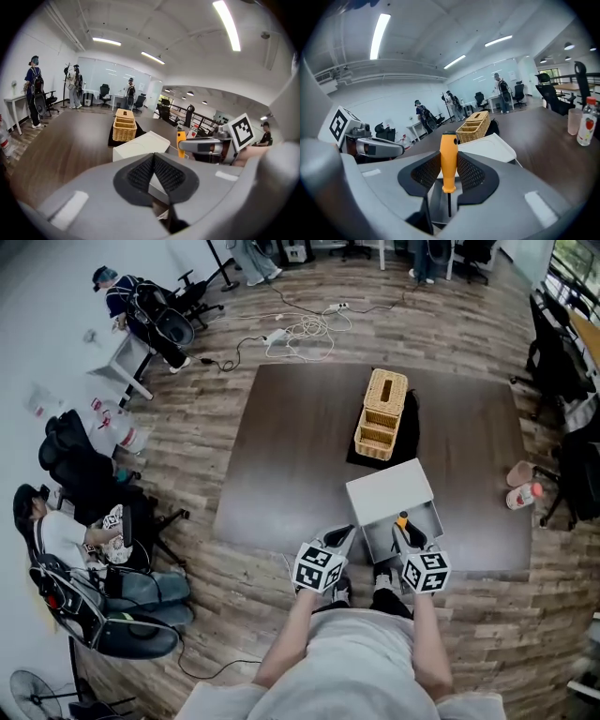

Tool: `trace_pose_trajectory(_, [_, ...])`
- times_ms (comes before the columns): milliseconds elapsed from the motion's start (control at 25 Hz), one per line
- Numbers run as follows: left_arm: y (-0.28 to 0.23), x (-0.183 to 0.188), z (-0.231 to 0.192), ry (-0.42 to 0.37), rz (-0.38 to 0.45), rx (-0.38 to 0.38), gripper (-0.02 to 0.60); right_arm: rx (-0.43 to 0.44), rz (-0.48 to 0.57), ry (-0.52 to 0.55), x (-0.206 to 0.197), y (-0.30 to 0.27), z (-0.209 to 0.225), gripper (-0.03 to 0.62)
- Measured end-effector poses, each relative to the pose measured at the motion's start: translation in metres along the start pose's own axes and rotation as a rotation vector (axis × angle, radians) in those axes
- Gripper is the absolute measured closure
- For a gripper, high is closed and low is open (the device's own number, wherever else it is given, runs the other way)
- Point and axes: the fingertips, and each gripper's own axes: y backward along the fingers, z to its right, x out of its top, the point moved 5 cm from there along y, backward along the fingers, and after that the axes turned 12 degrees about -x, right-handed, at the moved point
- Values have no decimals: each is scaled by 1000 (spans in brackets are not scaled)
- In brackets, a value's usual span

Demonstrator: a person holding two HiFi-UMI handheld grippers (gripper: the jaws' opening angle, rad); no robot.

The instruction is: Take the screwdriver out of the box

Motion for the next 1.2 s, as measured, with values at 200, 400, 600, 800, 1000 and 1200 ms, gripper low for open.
trace_pose_trajectory(200, [-3, -3, 4, -29, -23, -77, 528, -58, 57, -91, -7, 19, -2, 487])
trace_pose_trajectory(400, [-7, -13, 13, -60, -47, -145, 528, -108, 83, -164, -18, 33, 3, 487])
trace_pose_trajectory(600, [-6, -16, 20, -73, -50, -195, 528, -136, 114, -253, -28, 48, 2, 487])
trace_pose_trajectory(800, [-1, -20, 18, -70, -39, -221, 528, -149, 129, -313, -39, 58, -5, 487])
trace_pose_trajectory(1000, [2, -26, 19, -80, -39, -237, 528, -177, 135, -343, -50, 66, -8, 487])
trace_pose_trajectory(1200, [2, -28, 15, -91, -48, -239, 528, -202, 135, -334, -55, 66, -11, 487])
